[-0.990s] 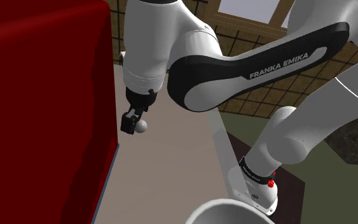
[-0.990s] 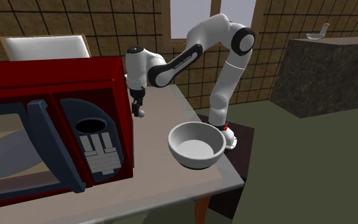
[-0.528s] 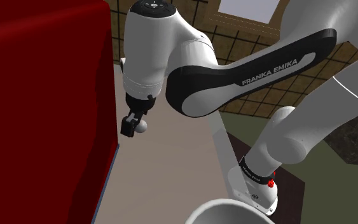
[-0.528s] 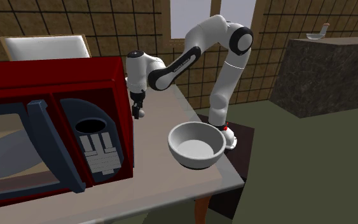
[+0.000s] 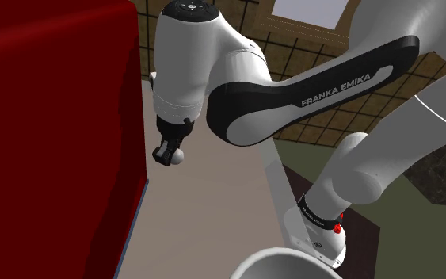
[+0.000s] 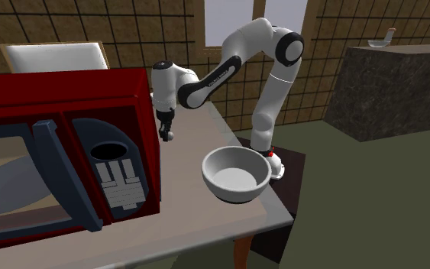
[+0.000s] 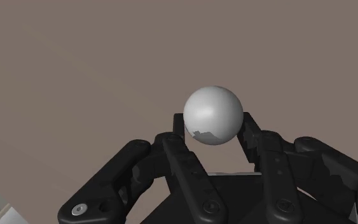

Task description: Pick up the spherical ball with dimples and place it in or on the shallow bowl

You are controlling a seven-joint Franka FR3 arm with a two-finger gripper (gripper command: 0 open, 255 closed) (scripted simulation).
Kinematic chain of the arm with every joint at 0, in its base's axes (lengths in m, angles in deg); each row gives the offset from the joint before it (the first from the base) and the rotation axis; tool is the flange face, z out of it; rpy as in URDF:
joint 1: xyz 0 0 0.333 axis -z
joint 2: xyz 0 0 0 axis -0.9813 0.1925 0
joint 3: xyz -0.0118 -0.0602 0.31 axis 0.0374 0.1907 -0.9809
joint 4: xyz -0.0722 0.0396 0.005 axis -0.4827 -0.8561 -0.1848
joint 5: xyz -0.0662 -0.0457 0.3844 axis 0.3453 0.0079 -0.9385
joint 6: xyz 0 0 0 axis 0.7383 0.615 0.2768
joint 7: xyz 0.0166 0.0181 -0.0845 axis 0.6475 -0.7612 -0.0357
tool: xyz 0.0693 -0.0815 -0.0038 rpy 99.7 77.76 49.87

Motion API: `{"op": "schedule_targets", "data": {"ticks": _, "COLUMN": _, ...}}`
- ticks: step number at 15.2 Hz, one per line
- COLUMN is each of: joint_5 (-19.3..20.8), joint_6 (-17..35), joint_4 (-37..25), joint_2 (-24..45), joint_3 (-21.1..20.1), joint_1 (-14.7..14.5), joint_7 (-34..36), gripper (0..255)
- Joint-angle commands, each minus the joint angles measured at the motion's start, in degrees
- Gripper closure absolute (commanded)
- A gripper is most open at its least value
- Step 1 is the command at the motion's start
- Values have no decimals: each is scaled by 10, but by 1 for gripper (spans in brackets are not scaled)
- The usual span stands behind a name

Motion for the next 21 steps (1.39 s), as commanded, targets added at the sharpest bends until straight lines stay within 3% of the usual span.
{"op": "schedule_targets", "data": {"ticks": 1, "joint_5": 0, "joint_6": 0, "joint_4": 0, "joint_2": 0, "joint_3": 0, "joint_1": 0, "joint_7": 0, "gripper": 255}}
{"op": "schedule_targets", "data": {"ticks": 5, "joint_5": 0, "joint_6": 0, "joint_4": 0, "joint_2": 0, "joint_3": 0, "joint_1": 0, "joint_7": 0, "gripper": 255}}
{"op": "schedule_targets", "data": {"ticks": 21, "joint_5": -28, "joint_6": -121, "joint_4": -89, "joint_2": -42, "joint_3": 25, "joint_1": -8, "joint_7": -43, "gripper": 255}}
